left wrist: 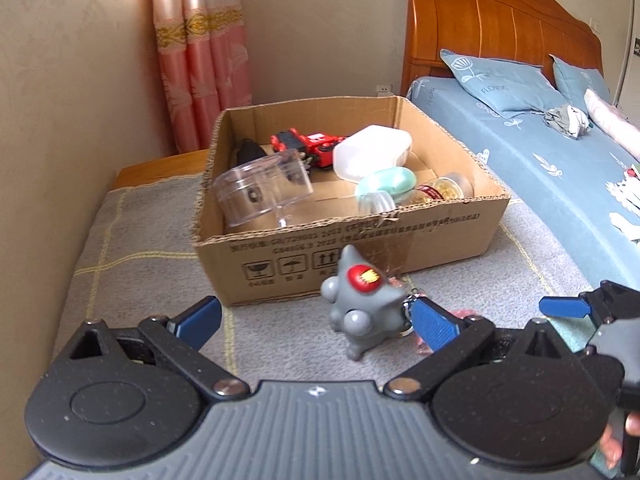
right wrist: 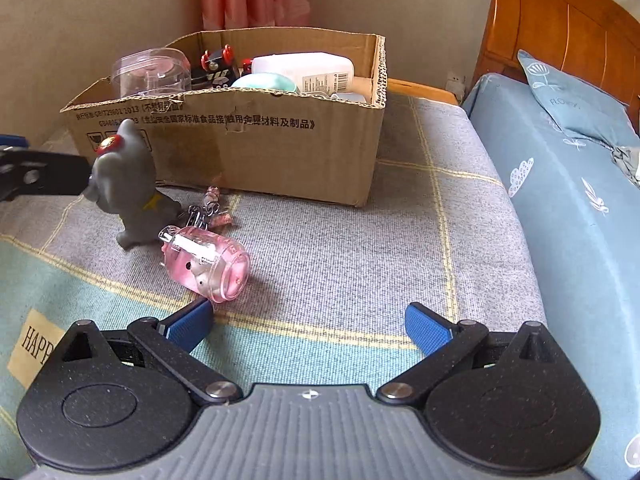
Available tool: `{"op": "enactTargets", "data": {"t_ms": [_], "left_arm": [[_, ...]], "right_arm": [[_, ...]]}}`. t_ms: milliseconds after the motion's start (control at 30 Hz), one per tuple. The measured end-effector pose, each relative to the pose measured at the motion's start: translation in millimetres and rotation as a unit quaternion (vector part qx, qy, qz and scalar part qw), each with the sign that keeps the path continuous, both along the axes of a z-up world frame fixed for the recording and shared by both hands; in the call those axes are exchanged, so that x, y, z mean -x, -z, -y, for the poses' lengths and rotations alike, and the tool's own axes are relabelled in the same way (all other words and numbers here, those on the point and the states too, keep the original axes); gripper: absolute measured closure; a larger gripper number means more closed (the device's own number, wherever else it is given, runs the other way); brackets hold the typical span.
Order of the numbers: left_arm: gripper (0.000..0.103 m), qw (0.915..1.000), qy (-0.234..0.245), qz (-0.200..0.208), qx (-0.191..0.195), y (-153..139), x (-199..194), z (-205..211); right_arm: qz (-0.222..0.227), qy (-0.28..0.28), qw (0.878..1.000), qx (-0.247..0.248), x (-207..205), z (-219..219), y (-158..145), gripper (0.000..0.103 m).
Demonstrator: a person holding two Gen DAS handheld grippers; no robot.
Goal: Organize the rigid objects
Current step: 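Move left gripper to the grey cat figure while right gripper approaches the pink keychain, then grasp the grey cat figure with the left gripper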
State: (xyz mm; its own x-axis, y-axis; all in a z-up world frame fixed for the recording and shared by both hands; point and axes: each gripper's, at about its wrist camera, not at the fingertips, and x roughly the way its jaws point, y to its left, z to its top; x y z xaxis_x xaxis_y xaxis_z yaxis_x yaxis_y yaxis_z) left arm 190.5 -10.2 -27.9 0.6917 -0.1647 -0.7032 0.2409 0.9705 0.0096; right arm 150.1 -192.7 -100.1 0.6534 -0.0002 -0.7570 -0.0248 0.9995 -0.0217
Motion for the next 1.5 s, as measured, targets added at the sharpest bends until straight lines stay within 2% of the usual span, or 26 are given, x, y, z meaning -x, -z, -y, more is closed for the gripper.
{"op": "enactTargets", "data": {"t_ms": [67, 167, 367, 500, 767, 900, 1000, 1100, 1167, 1367, 1500], "left_arm": [[0.002, 1.0, 0.005, 0.006, -0.001, 3, -3, 4], [0.002, 0.9997, -0.013, 0.0, -0.02, 11, -11, 3], [0.001, 0.9985, -0.054, -0.003, -0.001, 15, -7, -30], [0.001, 0.996, -0.083, -0.003, -0.032, 18, -3, -44], [0.001, 0.9988, -0.04, -0.026, 0.011, 31, 6, -33], [0.001, 0.9979, -0.046, -0.04, 0.02, 43, -5, -24], [0.001, 0.9974, -0.053, -0.035, 0.035, 46, -14, -24], [0.001, 0.9959, -0.073, -0.041, 0.033, 50, -22, -28], [0.001, 0.9957, -0.075, -0.042, 0.033, 52, -20, -34], [0.001, 0.9948, -0.071, -0.031, 0.066, 49, -4, -60], [0.001, 0.9942, -0.071, -0.033, 0.074, 49, -2, -60]], "right_arm": [[0.004, 0.001, 1.0, 0.0, 1, 0, 0, 0.0], [0.006, 0.0, 1.0, -0.001, 0, 0, 0, 0.0], [0.01, -0.004, 1.0, -0.002, 1, 0, 1, 0.0], [0.011, -0.003, 1.0, -0.001, 2, 0, 1, 0.0], [0.014, 0.001, 1.0, -0.001, 3, -2, 2, 0.0], [0.016, 0.002, 1.0, -0.001, 3, -2, 1, 0.0], [0.019, 0.001, 1.0, -0.001, 4, -2, 2, 0.0], [0.021, 0.0, 1.0, -0.001, 5, -2, 2, 0.0], [0.022, -0.003, 1.0, -0.001, 6, -1, 2, 0.0], [0.026, -0.006, 1.0, -0.001, 7, -1, 3, 0.0], [0.031, -0.005, 1.0, -0.001, 9, -2, 4, 0.0]]}}
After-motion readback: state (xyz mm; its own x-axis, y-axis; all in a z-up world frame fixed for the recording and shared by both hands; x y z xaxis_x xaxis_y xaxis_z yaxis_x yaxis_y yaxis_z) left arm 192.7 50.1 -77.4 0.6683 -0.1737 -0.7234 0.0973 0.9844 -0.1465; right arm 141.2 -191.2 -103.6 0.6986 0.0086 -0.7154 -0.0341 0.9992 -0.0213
